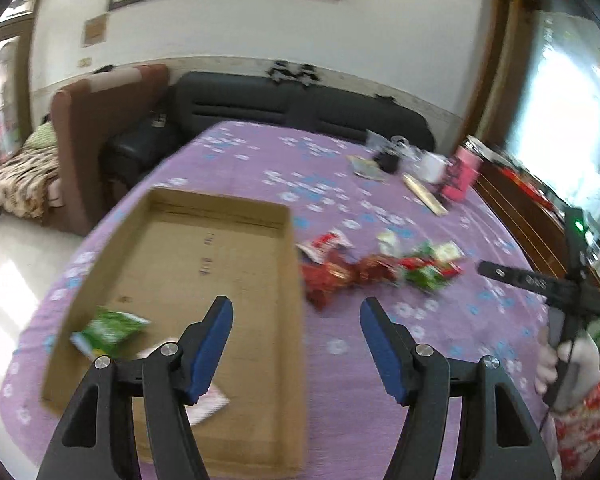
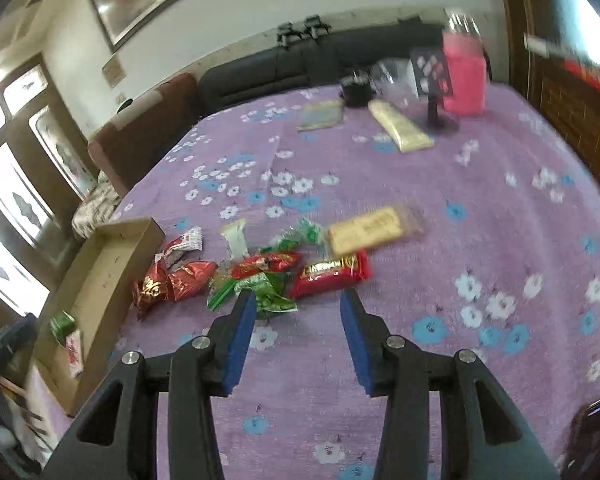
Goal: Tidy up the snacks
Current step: 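Grasp the red gold-lettered bag with the left tool while the right tool grasps another green pea bag, then carry both bags over the box and open both tools to release them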
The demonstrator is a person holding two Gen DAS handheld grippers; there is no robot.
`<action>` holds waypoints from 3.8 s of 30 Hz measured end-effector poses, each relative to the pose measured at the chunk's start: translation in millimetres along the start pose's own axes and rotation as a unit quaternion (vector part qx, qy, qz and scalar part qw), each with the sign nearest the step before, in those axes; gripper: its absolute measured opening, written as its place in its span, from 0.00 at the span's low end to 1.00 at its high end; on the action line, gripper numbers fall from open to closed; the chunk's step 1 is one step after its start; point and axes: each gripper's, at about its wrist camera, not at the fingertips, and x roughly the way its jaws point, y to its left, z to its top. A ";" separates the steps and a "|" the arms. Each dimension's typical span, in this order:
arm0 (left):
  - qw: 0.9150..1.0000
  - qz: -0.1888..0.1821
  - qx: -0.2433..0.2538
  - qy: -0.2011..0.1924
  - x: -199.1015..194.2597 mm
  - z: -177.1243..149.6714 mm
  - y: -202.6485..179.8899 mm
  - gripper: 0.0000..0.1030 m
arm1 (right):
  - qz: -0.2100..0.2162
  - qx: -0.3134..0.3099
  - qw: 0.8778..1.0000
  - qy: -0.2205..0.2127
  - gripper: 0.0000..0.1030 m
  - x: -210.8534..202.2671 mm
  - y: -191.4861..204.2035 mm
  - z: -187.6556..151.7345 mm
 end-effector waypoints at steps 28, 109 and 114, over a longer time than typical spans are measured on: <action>0.976 -0.039 0.194 0.094 128.2 36.4 -106.8 0.68 | 0.008 -0.035 0.999 0.022 0.30 63.5 24.9 -3.8; 0.976 0.214 -0.024 -0.018 14.1 28.3 99.5 0.87 | 0.152 -0.168 0.972 0.056 0.37 75.0 256.7 -50.4; 0.969 0.244 0.005 -0.046 -7.4 19.7 66.3 0.91 | 0.146 -0.139 0.979 0.042 0.37 60.8 225.0 -47.3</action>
